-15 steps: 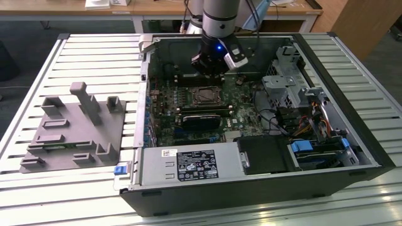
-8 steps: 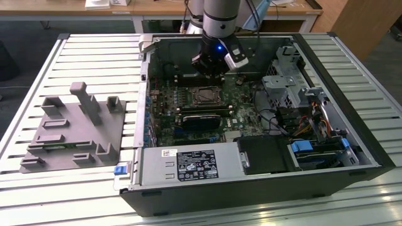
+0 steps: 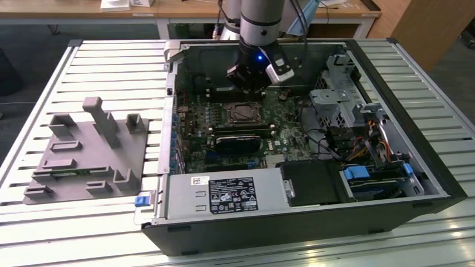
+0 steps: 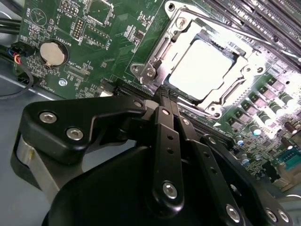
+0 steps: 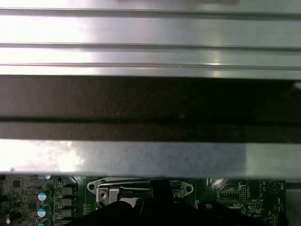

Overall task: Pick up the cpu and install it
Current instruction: 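Install the second cpu locking lever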

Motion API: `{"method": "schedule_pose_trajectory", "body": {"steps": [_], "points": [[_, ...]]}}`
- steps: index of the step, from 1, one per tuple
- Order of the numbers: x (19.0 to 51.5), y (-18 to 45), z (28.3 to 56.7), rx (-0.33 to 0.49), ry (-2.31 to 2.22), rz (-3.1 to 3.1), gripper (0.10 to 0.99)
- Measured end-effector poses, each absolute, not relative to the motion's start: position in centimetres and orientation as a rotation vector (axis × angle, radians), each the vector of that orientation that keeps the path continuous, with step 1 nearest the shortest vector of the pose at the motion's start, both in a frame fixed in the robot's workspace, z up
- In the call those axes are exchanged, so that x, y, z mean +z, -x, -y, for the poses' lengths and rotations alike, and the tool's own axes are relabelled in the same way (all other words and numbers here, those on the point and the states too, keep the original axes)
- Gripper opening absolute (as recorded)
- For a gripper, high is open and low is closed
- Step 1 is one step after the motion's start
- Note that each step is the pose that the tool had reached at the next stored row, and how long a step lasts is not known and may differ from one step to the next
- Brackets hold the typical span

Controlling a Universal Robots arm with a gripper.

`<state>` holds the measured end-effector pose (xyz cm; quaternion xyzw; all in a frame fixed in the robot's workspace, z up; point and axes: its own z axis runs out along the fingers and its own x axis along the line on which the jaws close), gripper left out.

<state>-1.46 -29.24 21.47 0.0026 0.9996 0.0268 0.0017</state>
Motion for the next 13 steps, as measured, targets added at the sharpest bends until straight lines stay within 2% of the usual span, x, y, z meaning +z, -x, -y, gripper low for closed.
{"method": "schedule_pose_trajectory", "body": {"steps": [13], "points": [[22.5, 1.4, 29.4, 0.084, -0.008, -3.137, 0.106]]}}
